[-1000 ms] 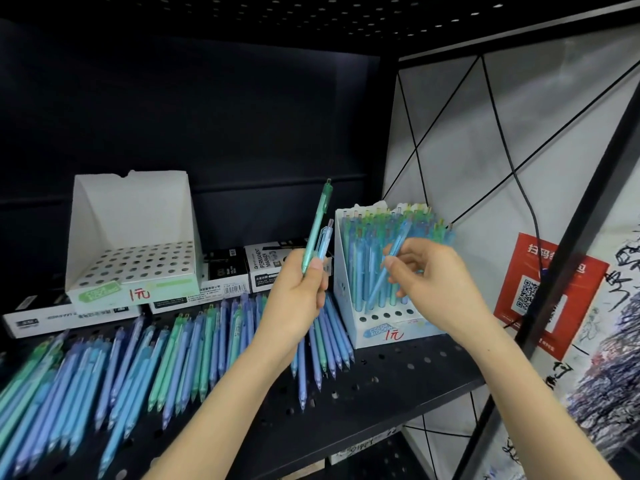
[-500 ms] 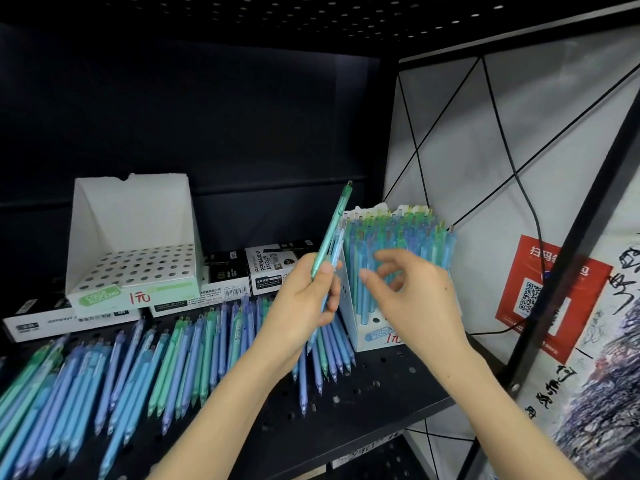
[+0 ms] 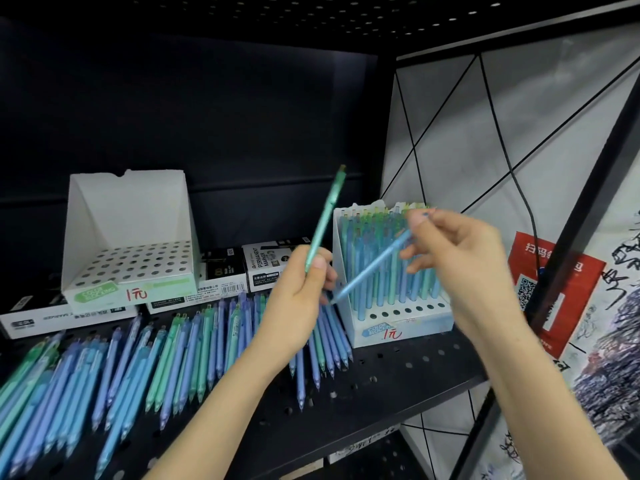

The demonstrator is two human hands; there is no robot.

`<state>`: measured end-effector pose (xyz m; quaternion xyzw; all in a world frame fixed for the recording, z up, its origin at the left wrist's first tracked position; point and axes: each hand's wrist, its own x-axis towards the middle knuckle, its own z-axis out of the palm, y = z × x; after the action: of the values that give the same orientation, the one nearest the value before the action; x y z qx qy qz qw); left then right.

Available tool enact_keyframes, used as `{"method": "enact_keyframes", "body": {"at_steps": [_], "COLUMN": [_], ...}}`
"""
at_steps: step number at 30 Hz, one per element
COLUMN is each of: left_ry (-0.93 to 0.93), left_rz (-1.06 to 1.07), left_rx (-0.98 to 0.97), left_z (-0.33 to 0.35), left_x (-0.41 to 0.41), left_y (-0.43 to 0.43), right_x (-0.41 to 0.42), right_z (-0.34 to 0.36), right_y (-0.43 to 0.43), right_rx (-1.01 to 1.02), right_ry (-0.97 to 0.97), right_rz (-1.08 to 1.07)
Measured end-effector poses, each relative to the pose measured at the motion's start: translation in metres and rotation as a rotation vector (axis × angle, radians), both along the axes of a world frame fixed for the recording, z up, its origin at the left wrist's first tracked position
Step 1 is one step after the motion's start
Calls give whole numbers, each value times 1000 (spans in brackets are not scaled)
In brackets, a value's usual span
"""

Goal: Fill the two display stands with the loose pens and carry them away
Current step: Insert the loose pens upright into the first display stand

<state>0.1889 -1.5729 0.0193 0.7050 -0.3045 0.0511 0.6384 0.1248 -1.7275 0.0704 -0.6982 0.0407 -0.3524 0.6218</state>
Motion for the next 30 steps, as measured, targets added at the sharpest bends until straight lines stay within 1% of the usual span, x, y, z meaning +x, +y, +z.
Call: {"method": "enact_keyframes", "body": {"at_steps": [2, 5, 7, 11, 16, 22, 27, 30], "left_ry": [73, 154, 171, 203, 259, 273, 213, 187], "left_rz": [65, 85, 74, 80, 68, -33, -95, -126], "left_rx": [-77, -101, -93, -99, -142, -206, -194, -173], "left_z": [0, 1, 0, -1, 1, 3, 4, 4], "left_x": [5, 8, 7, 5, 4, 2, -1, -1], "left_y": [2, 1, 0, -3, -3, 2, 5, 6], "right_x": [-1, 3, 6, 11, 16, 19, 21, 21], "right_z": [1, -6, -13, -21, -27, -32, -31, -27], "right_y": [-13, -21, -21, -17, -7, 2, 5, 7], "right_rx": [-2, -150, -243, -423, -599, -680, -682, -660], "right_ry": [-19, 48, 89, 114, 154, 169, 189, 223], "right_rz": [-60, -133, -145, -193, -162, -201, -276, -277]}}
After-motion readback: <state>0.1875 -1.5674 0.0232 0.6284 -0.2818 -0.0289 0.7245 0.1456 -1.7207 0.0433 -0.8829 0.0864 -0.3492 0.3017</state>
